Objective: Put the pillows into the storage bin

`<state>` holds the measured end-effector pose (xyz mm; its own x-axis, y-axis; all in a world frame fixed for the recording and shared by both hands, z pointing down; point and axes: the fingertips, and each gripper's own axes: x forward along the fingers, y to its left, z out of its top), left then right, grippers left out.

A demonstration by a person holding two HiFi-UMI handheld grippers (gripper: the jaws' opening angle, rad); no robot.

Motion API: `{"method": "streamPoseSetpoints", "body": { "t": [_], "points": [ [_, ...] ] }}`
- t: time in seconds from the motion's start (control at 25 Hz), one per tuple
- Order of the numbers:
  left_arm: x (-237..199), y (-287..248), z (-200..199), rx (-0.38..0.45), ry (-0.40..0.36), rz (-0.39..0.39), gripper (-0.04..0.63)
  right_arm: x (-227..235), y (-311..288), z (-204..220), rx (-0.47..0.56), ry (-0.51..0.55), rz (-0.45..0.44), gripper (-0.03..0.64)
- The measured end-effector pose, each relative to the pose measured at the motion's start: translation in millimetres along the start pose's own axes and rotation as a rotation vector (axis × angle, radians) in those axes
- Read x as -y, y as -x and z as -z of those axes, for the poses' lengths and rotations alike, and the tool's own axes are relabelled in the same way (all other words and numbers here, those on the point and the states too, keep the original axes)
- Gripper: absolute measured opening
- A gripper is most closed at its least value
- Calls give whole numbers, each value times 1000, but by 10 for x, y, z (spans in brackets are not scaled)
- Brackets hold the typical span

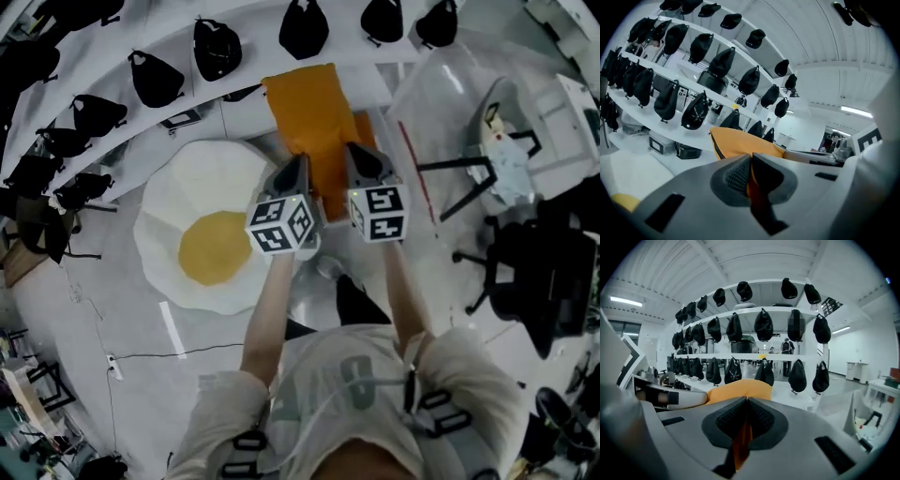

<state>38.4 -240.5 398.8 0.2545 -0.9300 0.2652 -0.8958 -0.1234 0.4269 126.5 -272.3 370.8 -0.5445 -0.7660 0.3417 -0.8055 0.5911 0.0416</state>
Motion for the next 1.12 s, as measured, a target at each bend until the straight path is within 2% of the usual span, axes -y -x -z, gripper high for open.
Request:
{"method": "streamPoseSetpoints", "body": {
  "t": [0.28,0.48,0.6,0.64,0.68,0.72,0.76,0.92,1.12],
  "points": [
    [499,-769,243,-36,8,76,15,942,-41,271,-20,16,90,12],
    [617,-1102,249,-29,4,99,14,1221,-151,249,6,0,103,12],
    [632,-1270,299,-48,-63,96,23,1358,-219,281,29,12,132,14],
    [603,-1337,328,-61,-96,75,57,1435,-249,318,26,9,156,18],
    [548,-1396,344,-68,-114,43,146,1526,-283,365,18,-4,183,60],
    [479,-1435,333,-64,-114,10,239,1619,-315,415,7,-27,203,242],
    [414,-1450,303,-55,-104,-12,245,1705,-338,463,-3,-49,216,276],
    [233,-1413,218,-46,-95,-28,245,1850,-324,564,-12,-66,234,276],
    [-63,-1221,271,-56,-73,-84,245,1607,-391,753,-70,-47,177,276]
  ]
}}
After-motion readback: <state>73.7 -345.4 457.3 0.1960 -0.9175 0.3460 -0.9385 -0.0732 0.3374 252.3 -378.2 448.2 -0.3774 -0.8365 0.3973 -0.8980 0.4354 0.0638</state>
